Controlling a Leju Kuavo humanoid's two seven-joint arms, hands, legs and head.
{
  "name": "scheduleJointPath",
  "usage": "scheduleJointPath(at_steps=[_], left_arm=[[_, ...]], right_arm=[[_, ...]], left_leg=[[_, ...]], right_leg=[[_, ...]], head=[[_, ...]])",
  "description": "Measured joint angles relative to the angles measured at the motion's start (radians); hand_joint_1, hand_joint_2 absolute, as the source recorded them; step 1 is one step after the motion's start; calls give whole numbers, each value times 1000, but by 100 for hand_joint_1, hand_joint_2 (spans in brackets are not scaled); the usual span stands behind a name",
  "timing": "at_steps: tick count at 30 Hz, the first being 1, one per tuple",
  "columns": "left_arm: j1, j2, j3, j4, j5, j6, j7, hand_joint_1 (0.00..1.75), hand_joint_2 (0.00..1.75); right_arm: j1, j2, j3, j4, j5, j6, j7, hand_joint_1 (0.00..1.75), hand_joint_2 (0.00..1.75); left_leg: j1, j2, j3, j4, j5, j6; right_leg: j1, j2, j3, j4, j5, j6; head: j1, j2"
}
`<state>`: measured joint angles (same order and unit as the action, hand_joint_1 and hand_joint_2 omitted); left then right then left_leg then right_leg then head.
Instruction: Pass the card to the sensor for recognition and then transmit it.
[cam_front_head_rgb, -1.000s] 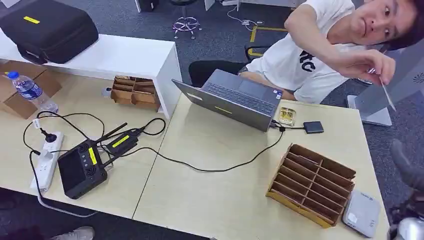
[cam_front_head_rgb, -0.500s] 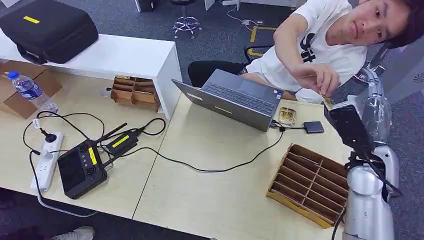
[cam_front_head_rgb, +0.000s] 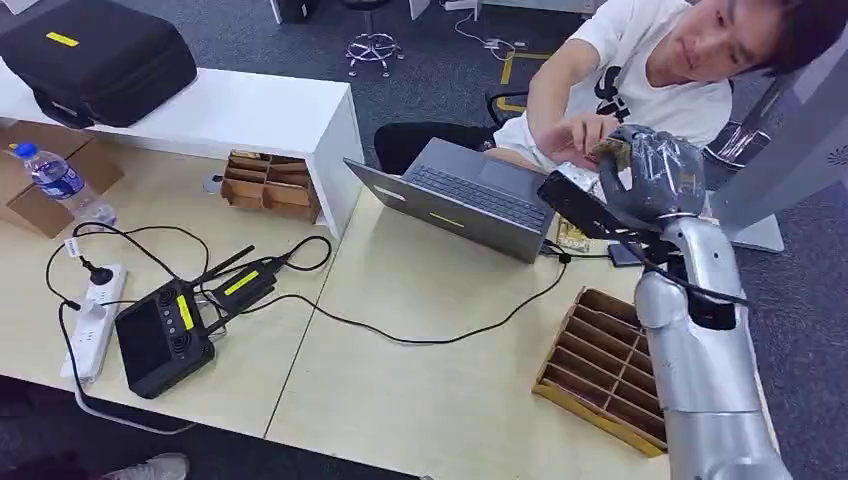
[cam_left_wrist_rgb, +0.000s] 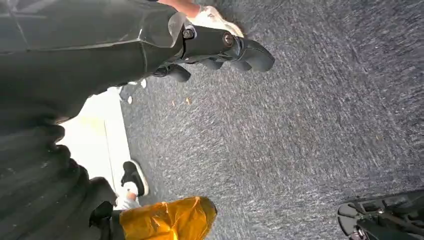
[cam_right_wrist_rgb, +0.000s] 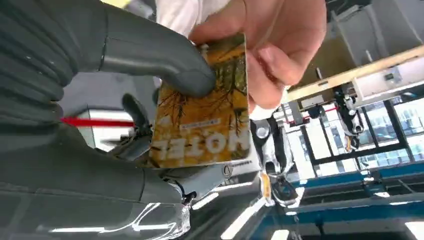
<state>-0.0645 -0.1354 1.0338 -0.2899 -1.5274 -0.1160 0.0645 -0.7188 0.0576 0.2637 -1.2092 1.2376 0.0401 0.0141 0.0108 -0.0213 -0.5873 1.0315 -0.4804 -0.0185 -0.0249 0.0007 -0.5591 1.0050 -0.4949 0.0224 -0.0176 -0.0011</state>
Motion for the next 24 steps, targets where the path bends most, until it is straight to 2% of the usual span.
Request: scheduleJointPath(at_steps=[6, 11, 16, 24], left_arm=[[-3, 5, -20, 8, -1, -1, 0, 0, 175], [-4, 7, -24, 8, -1, -1, 0, 0, 175], [-2, 8, -24, 8, 2, 0, 0, 0, 175], [-2, 11, -24, 8, 2, 1, 0, 0, 175]], right_arm=[[-56, -14, 81, 60, 149, -6, 25, 175, 175], [-68, -26, 110, 78, 152, -24, 4, 175, 175], [-3, -80, 123, -11, 110, -61, -47, 175, 175], [63, -143, 126, -113, 101, -65, -57, 175, 175]], left_leg=[[0, 0, 0, 0, 0, 0], [0, 0, 0, 0, 0, 0], [0, 0, 0, 0, 0, 0], [0, 1, 0, 0, 0, 0]], right_leg=[[0, 0, 0, 0, 0, -1], [0, 0, -1, 0, 0, -1], [0, 0, 0, 0, 0, 0], [0, 1, -1, 0, 1, -1]], head=[[0, 0], [0, 0], [0, 0], [0, 0]])
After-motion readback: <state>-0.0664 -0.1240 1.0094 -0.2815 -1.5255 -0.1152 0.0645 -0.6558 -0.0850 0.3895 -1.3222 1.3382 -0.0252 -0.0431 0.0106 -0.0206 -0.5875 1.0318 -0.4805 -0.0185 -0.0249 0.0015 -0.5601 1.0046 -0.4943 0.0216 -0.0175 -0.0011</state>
